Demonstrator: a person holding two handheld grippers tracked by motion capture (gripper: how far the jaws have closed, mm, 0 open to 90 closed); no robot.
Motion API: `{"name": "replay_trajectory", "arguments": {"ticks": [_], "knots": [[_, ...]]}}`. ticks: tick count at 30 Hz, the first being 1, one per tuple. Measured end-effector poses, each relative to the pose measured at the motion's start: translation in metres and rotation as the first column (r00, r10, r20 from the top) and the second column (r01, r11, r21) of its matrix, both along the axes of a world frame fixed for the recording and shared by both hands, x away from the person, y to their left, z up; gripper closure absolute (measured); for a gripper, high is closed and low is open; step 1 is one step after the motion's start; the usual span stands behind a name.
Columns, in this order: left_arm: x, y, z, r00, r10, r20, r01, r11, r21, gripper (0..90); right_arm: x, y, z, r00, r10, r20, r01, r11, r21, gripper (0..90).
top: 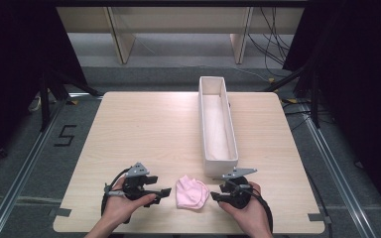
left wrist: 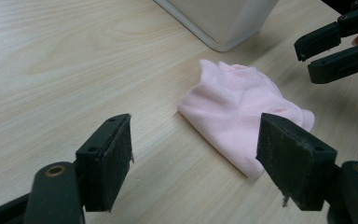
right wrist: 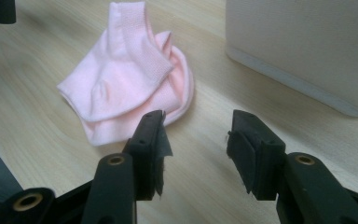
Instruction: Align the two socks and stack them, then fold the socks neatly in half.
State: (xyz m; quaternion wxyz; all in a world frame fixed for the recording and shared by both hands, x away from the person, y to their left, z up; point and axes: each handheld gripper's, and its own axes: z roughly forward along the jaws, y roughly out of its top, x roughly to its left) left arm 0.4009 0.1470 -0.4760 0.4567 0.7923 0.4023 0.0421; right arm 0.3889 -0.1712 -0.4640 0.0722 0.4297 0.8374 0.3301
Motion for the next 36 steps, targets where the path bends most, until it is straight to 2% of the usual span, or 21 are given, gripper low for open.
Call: {"name": "replay_trajectory", "arguments": {"ticks": [2, 3, 5, 7, 8, 9, 11, 12, 16, 17, 20, 21, 22, 23, 24, 26, 27, 30, 32, 34, 36], "knots": [[-0.001, -0.001, -0.001, 1.0000, 0.000, -0.009, 0.000, 0.9999, -0.012, 26.2, 0.000, 0.001, 0.000, 0.9999, 0.009, 0.010, -0.009, 0.9999, 0.005, 54.1], [-0.002, -0.002, -0.001, 0.9999, 0.008, -0.006, -0.008, 1.0000, 0.000, 26.8, 0.000, 0.002, -0.001, 0.9997, 0.002, 0.026, -0.002, 1.0000, 0.006, 53.9], [-0.002, -0.001, -0.001, 1.0000, -0.001, -0.006, 0.001, 1.0000, 0.001, 27.1, -0.001, 0.003, 0.000, 0.9999, 0.003, 0.017, -0.003, 1.0000, 0.004, 53.8], [-0.003, -0.002, -0.001, 1.0000, 0.006, -0.003, -0.006, 1.0000, 0.003, 27.7, 0.000, 0.002, 0.000, 0.9996, 0.028, 0.005, -0.028, 0.9996, 0.001, 53.7], [-0.003, -0.002, 0.000, 0.9999, 0.010, -0.003, -0.010, 0.9998, 0.016, 28.3, 0.000, 0.003, 0.001, 0.9997, 0.025, 0.003, -0.025, 0.9997, 0.003, 53.7], [-0.004, -0.003, -0.001, 0.9999, 0.012, 0.000, -0.012, 0.9999, 0.005, 29.4, -0.002, 0.003, 0.001, 0.9998, 0.007, 0.017, -0.007, 1.0000, 0.003, 53.7], [-0.004, -0.004, -0.001, 0.9999, 0.005, -0.010, -0.005, 1.0000, -0.003, 29.8, -0.002, 0.004, 0.001, 0.9995, 0.003, 0.031, -0.004, 0.9999, 0.014, 53.7], [-0.004, -0.006, -0.002, 0.9999, 0.006, -0.014, -0.006, 1.0000, -0.001, 29.9, -0.002, 0.004, 0.004, 0.9997, 0.011, 0.021, -0.011, 0.9999, 0.001, 53.7], [-0.006, -0.011, -0.008, 0.9990, 0.003, -0.045, -0.002, 1.0000, 0.004, 30.5, -0.003, 0.005, 0.007, 0.9997, 0.000, 0.024, 0.000, 1.0000, -0.002, 53.6], [-0.007, -0.012, -0.010, 0.9989, 0.008, -0.047, -0.008, 0.9999, 0.008, 30.9, -0.003, 0.006, 0.006, 0.9998, 0.004, 0.019, -0.004, 1.0000, 0.009, 53.6], [-0.010, -0.017, -0.015, 0.9975, 0.001, -0.071, 0.000, 1.0000, 0.005, 31.1, 0.001, 0.009, 0.006, 0.9993, 0.028, 0.025, -0.027, 0.9996, -0.004, 53.6], [-0.009, -0.018, -0.016, 0.9975, -0.005, -0.071, 0.005, 1.0000, 0.004, 31.2, 0.001, 0.012, 0.006, 0.9997, 0.021, 0.007, -0.021, 0.9998, 0.000, 53.6], [-0.010, -0.019, -0.017, 0.9970, 0.004, -0.077, -0.004, 1.0000, 0.003, 31.4, 0.003, 0.013, 0.006, 0.9994, 0.031, 0.013, -0.031, 0.9995, -0.007, 53.6], [-0.009, -0.021, -0.017, 0.9966, 0.011, -0.081, -0.010, 0.9998, 0.014, 31.8, 0.004, 0.014, 0.006, 0.9993, 0.036, 0.008, -0.036, 0.9993, -0.005, 53.6], [-0.008, -0.022, -0.018, 0.9962, 0.014, -0.086, -0.013, 0.9999, 0.008, 32.1, 0.005, 0.016, 0.006, 0.9996, 0.028, 0.001, -0.028, 0.9995, -0.011, 53.5], [-0.006, -0.024, -0.019, 0.9955, 0.025, -0.091, -0.022, 0.9991, 0.036, 31.8, 0.007, 0.018, 0.004, 0.9996, 0.028, -0.011, -0.028, 0.9996, -0.008, 53.5], [-0.006, -0.026, -0.019, 0.9944, 0.045, -0.095, -0.042, 0.9985, 0.034, 31.3, 0.009, 0.018, 0.003, 0.9993, 0.038, -0.004, -0.038, 0.9992, -0.009, 53.6], [-0.004, -0.027, -0.019, 0.9942, 0.048, -0.097, -0.041, 0.9967, 0.069, 29.5, 0.012, 0.018, 0.003, 0.9996, 0.028, -0.003, -0.028, 0.9995, -0.012, 53.5], [-0.003, -0.029, -0.020, 0.9956, 0.054, -0.076, -0.049, 0.9959, 0.076, 29.2, 0.014, 0.018, 0.002, 0.9997, 0.024, -0.009, -0.024, 0.9997, -0.008, 53.3], [-0.002, -0.029, -0.020, 0.9957, 0.054, -0.075, -0.047, 0.9946, 0.092, 31.2, 0.016, 0.018, 0.001, 0.9998, 0.012, -0.016, -0.012, 0.9999, -0.008, 53.1], [-0.001, -0.029, -0.021, 0.9957, 0.044, -0.081, -0.038, 0.9963, 0.077, 31.8, 0.018, 0.019, 0.001, 0.9997, 0.007, -0.023, -0.008, 0.9998, -0.019, 52.9]]}}
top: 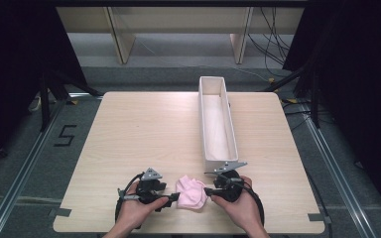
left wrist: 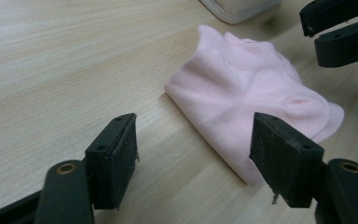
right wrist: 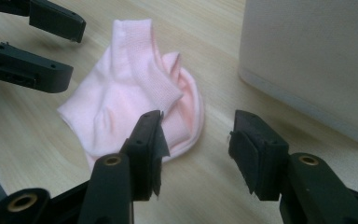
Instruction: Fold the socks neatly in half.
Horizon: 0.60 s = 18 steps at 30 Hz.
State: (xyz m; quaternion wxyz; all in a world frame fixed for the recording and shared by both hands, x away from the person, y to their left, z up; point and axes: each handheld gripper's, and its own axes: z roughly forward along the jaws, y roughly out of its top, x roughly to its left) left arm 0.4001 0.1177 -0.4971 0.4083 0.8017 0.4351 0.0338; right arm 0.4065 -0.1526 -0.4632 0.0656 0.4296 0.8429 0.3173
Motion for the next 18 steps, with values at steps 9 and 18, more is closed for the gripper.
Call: {"name": "replay_trajectory", "arguments": {"ticks": [9, 18], "knots": [[0.003, -0.009, 0.001, 0.9990, -0.001, -0.045, -0.002, 0.9979, -0.064, 30.3, -0.001, 0.006, -0.001, 0.9988, -0.024, -0.043, 0.025, 0.9994, 0.023, 52.7], [0.008, -0.024, -0.004, 0.9996, -0.011, -0.025, 0.011, 0.9996, -0.026, 32.8, 0.006, 0.008, -0.005, 0.9996, -0.005, -0.028, 0.005, 0.9999, 0.012, 52.2]]}}
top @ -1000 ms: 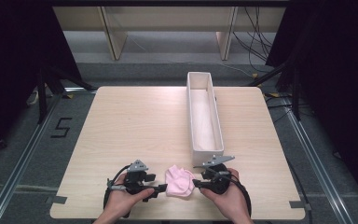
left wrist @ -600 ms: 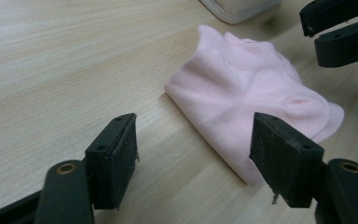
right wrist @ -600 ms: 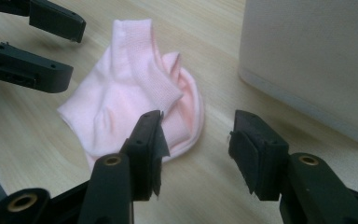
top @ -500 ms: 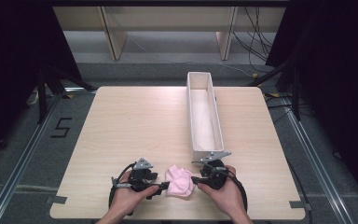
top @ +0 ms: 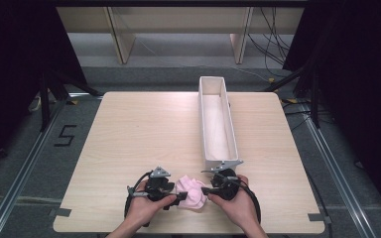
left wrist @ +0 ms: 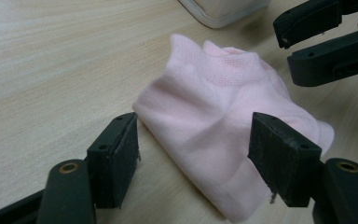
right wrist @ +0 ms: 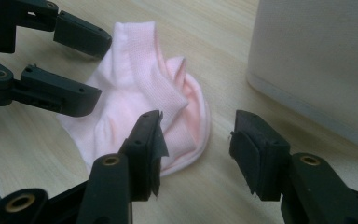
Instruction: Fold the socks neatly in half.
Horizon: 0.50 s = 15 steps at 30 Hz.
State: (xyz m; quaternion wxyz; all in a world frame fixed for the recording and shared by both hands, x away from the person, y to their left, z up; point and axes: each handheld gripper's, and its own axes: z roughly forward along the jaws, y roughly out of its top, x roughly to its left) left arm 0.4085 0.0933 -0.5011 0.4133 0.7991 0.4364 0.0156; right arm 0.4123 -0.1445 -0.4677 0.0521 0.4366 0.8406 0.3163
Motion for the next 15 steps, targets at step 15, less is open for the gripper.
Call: {"name": "replay_trajectory", "arguments": {"ticks": [15], "knots": [[-0.004, -0.008, 0.000, 0.9947, -0.044, 0.093, 0.035, 0.9940, 0.104, 53.9, 0.006, 0.010, -0.013, 0.9996, 0.008, -0.026, -0.009, 0.9997, -0.024, 52.9]]}}
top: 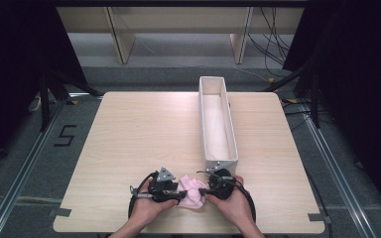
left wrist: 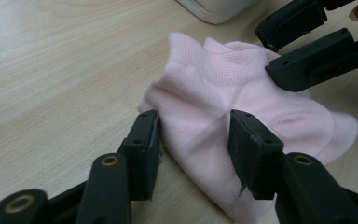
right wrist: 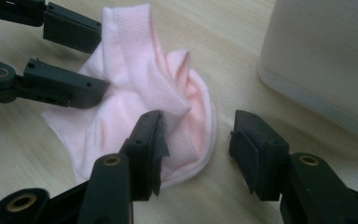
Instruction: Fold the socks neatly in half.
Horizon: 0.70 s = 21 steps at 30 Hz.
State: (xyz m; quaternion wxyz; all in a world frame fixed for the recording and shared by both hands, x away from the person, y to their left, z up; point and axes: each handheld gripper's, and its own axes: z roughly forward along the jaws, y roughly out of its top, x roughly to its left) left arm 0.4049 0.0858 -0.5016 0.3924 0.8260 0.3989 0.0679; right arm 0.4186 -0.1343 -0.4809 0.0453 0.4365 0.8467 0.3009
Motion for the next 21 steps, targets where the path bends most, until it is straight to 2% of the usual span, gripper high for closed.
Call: {"name": "replay_trajectory", "arguments": {"ticks": [3, 8, 14, 17, 21], "knots": [[-0.0001, 0.0003, 0.0001, 1.0000, -0.005, -0.002, 0.005, 1.0000, 0.003, 57.4, -0.0003, 0.0004, 0.0000, 1.0000, 0.001, 0.003, -0.001, 1.0000, -0.009, 53.5], [-0.0005, 0.0006, -0.0017, 1.0000, -0.003, 0.002, 0.003, 0.9998, -0.019, 65.4, -0.0013, 0.0012, -0.0008, 1.0000, 0.003, 0.004, -0.003, 0.9999, -0.015, 53.9], [0.0022, 0.0031, -0.0012, 0.9994, -0.008, -0.035, 0.006, 0.9988, -0.048, 75.7, -0.0026, 0.0024, -0.0020, 1.0000, 0.009, 0.002, -0.009, 0.9998, -0.017, 54.9], [0.0027, 0.0035, -0.0009, 0.9994, -0.004, -0.034, 0.002, 0.9981, -0.062, 77.2, -0.0028, 0.0027, -0.0021, 1.0000, 0.007, -0.001, -0.007, 0.9998, -0.020, 55.4], [0.0026, 0.0048, 0.0023, 0.9996, -0.014, -0.025, 0.013, 0.9981, -0.060, 79.0, -0.0032, 0.0034, -0.0022, 1.0000, 0.003, -0.007, -0.004, 0.9997, -0.025, 56.0]]}}
